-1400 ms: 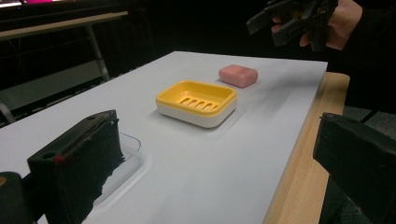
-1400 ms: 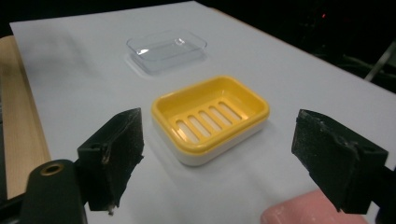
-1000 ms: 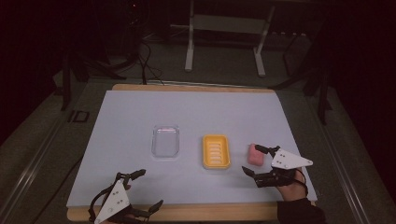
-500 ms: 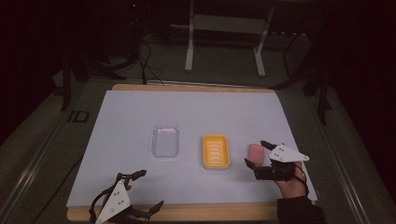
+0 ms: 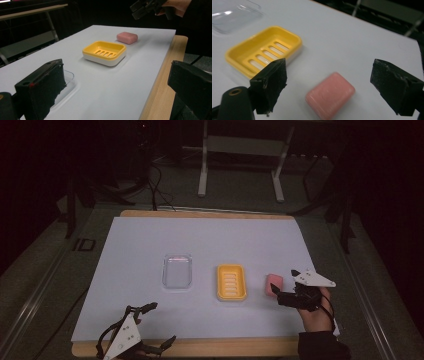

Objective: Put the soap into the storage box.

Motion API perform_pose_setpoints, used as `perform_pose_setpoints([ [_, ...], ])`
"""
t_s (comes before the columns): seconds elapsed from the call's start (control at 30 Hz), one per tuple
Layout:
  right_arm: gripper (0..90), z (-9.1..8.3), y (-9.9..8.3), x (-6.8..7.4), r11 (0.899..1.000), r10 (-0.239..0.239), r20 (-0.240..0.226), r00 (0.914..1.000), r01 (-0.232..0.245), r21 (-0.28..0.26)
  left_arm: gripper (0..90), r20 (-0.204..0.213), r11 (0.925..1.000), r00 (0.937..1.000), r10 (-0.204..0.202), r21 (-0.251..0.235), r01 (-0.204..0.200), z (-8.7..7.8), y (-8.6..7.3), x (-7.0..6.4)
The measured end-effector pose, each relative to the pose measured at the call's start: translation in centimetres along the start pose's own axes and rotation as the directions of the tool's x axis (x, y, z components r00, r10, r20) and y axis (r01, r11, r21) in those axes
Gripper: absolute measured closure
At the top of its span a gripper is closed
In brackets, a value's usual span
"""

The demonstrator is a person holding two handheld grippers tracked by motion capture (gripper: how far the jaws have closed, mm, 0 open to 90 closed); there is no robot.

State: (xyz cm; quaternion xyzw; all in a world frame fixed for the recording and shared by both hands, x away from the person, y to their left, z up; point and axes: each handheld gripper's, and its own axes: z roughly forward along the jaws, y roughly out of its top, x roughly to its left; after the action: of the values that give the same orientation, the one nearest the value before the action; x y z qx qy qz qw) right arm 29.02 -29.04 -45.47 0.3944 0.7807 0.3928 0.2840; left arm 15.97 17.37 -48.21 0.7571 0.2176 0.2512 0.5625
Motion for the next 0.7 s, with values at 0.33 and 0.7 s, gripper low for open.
perform_pose_setpoints([
  [0.33,13.0,0.6,-0.8,-1.4,0.962,0.174,0.010,0.9846,-0.172,0.214,1.7,0.004,0.9999,1.0000,0.008,0.006,-0.008,0.1,0.0,-0.2],
  [0.7,13.5,1.3,-1.2,-1.9,0.906,0.167,0.021,0.9858,-0.162,0.392,1.7,0.000,0.9998,0.9999,0.013,0.015,-0.013,0.2,0.0,-0.2],
])
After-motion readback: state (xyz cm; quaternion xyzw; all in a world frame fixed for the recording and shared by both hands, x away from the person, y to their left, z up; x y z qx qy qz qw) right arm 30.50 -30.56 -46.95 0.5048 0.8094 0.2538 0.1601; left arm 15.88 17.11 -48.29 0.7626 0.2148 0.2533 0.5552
